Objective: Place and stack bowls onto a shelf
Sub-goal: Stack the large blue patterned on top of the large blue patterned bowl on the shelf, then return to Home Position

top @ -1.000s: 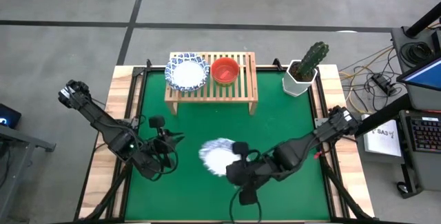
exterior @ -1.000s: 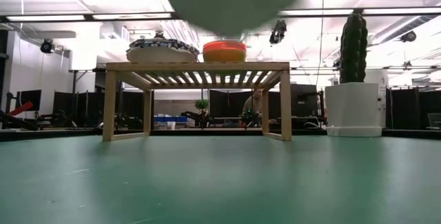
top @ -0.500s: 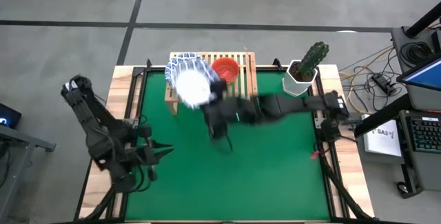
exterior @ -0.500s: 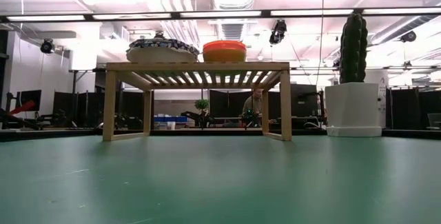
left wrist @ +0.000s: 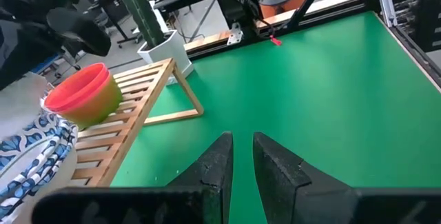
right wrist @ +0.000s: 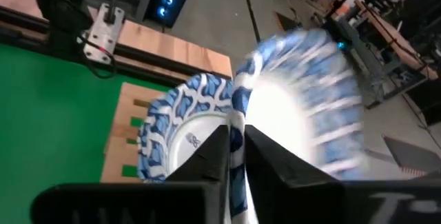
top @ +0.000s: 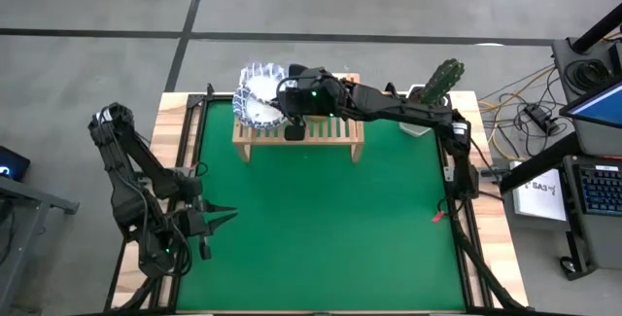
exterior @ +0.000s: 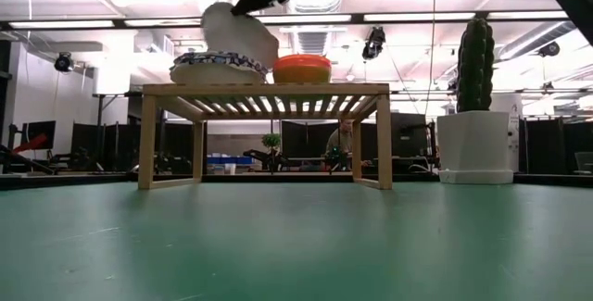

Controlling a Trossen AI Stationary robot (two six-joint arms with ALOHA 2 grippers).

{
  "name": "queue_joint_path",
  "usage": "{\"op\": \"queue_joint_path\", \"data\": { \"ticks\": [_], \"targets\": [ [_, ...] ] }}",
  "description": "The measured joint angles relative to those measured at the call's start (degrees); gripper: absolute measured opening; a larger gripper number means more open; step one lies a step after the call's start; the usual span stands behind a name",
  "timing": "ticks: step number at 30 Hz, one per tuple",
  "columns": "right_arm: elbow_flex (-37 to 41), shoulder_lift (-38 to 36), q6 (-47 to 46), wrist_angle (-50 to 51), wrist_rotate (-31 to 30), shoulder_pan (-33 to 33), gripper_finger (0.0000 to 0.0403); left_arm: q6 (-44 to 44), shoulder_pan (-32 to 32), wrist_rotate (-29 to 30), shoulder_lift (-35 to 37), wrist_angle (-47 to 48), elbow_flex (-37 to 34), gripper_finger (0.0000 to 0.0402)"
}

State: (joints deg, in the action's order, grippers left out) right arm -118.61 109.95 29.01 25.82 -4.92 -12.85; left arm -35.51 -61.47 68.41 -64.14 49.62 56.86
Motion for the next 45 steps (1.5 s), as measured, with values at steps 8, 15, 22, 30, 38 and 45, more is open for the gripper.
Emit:
{"op": "queue_joint_path", "data": {
  "ticks": [8, 15, 22, 30, 38, 45],
  "targets": [
    [0.17, -0.11, -0.91, -0.06, 0.19, 0.46, 0.0111, 0.39, 0.02, 2.58, -0.32, 0.2, 0.0, 0.004],
    [0.32, -1.43, -7.17, 2.46, 0.95, 1.74, 0.0132, -3.4, 0.02, 3.25, -0.35, 0.07, 0.0, 0.004],
    [2.27, 2.17, -9.99, -0.2, -3.56, 1.25, 0.0086, -6.48, 0.07, 4.65, -0.39, -0.54, 0.0, 0.004],
    [3.06, 5.09, -9.66, -3.97, -4.07, 1.71, 0.0035, -8.55, 0.07, 4.66, -1.19, -0.84, 0.0, 0.004],
    [3.48, 0.46, -10.51, 0.08, -4.01, 3.3, 0.0028, -11.16, 0.07, 6.08, -1.7, -1.16, 0.0, 0.004],
    [16.31, -9.25, -12.38, 0.55, 2.38, 8.51, 0.0028, -16.7, 0.17, 6.56, -4.35, -2.46, 0.0, 0.004]
  ]
}}
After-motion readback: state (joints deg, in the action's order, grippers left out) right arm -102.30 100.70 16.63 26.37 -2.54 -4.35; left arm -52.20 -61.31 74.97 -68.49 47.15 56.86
